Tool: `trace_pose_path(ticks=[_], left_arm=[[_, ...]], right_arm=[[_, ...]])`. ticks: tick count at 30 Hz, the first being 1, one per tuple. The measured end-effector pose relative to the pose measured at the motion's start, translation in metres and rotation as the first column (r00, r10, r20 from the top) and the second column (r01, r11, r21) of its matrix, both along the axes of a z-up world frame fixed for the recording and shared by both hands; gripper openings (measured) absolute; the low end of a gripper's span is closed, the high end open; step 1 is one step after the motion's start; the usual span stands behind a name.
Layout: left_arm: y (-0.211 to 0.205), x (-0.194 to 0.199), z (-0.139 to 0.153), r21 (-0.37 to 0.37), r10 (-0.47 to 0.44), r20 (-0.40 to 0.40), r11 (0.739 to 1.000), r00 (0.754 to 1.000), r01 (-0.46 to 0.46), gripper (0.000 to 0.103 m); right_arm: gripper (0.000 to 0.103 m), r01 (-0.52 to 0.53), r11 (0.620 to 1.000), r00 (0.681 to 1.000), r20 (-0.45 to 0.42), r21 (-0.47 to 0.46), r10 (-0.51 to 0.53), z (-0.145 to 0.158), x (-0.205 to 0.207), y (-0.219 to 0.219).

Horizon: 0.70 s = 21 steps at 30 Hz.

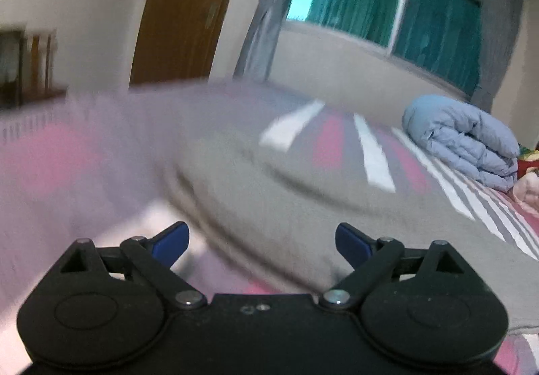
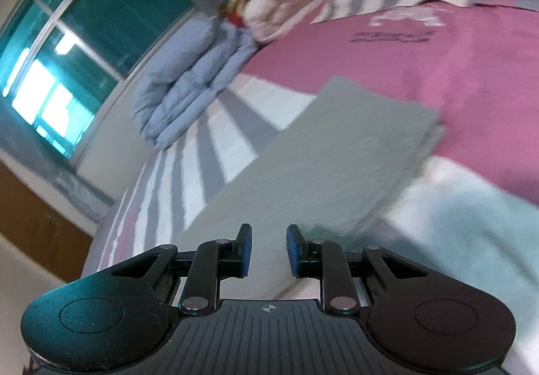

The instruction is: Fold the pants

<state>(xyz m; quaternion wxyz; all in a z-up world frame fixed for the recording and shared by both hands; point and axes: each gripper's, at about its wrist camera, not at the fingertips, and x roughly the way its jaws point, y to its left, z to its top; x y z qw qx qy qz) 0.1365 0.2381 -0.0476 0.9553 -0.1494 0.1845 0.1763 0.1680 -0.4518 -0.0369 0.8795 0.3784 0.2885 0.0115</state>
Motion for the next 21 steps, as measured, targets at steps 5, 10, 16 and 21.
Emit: trace_pose_path(ticks=[5,10,16,21], left_arm=[[0.023,0.033,0.026,0.05,-0.015,-0.093,0.999,0.996,0.02,0.088],[0.062,0.043,0.021,-0.095,0.006,-0.125,0.995,0.992,-0.018,0.068],[0.093,0.045,0.008,-0.185,0.052,-0.148,0.979,0.988,-0.08,0.051],[0.103,0.052,0.0,-0.255,0.113,-0.171,0.954,0.979,-0.155,0.051]], right_arm=[[0.023,-0.165,0.986,0.986,0.024,-0.017,0.166,0.011,0.038,0.066],[0.048,-0.37,0.929,0.927,0.055,-0.025,0.37,0.017,0.09,0.159],[0.048,-0.613,0.777,0.78,0.047,-0.144,0.624,0.016,0.164,0.289],[0.048,-0.688,0.696,0.707,0.025,-0.206,0.707,0.001,0.204,0.364]])
